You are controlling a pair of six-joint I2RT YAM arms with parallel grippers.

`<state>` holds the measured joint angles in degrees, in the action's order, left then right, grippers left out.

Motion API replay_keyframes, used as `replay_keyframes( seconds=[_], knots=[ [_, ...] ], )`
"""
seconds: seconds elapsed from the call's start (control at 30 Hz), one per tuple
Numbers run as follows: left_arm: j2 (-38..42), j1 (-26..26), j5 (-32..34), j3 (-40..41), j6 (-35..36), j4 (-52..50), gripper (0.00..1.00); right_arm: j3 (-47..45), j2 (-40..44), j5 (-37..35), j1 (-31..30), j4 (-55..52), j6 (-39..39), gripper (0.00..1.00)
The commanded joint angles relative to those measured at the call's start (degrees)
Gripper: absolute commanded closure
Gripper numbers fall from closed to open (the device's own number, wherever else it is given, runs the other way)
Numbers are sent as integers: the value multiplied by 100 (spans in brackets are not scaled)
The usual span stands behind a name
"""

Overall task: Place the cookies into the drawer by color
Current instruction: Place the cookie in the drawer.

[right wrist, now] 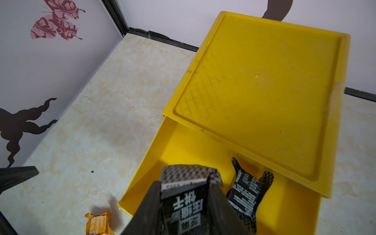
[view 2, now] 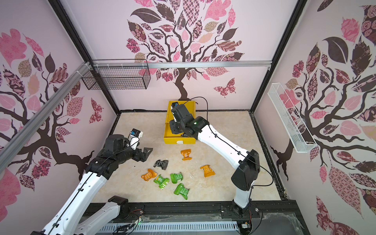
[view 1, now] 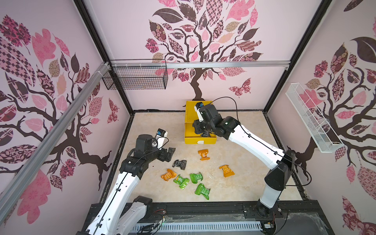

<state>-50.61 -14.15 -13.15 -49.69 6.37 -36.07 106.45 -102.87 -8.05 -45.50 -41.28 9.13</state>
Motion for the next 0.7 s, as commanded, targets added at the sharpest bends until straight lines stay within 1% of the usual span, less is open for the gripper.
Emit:
replay_keyframes(
  seconds=[0.0,0.1,0.2,0.27,0.33,0.4,0.47,0.57,0.67],
  knots=[
    [62,-23,-144,-47,12,-37,3,377,-261,142,-108,119,76,80],
    [69,-61,30,55,39,104,3,518,-412,89,-131,102,53,78],
    [101,-88,-51,41,10,78,3,510,-457,32,-135,129,60,74],
    [87,-81,-120,-19,17,-38,3,560,-481,-24,-137,109,-6,67],
    [100,-105,8,51,36,47,3,561,-471,-116,-136,112,-9,58],
    [106,-149,62,125,75,127,3,527,-434,-113,-134,124,37,51],
    [105,-143,-70,72,42,51,3,516,-409,-91,-139,125,58,44],
    [102,-132,-68,81,74,26,3,501,-328,-207,-130,112,10,41],
    [121,-150,-11,174,110,137,3,206,-112,-291,-129,260,40,40]
  ],
)
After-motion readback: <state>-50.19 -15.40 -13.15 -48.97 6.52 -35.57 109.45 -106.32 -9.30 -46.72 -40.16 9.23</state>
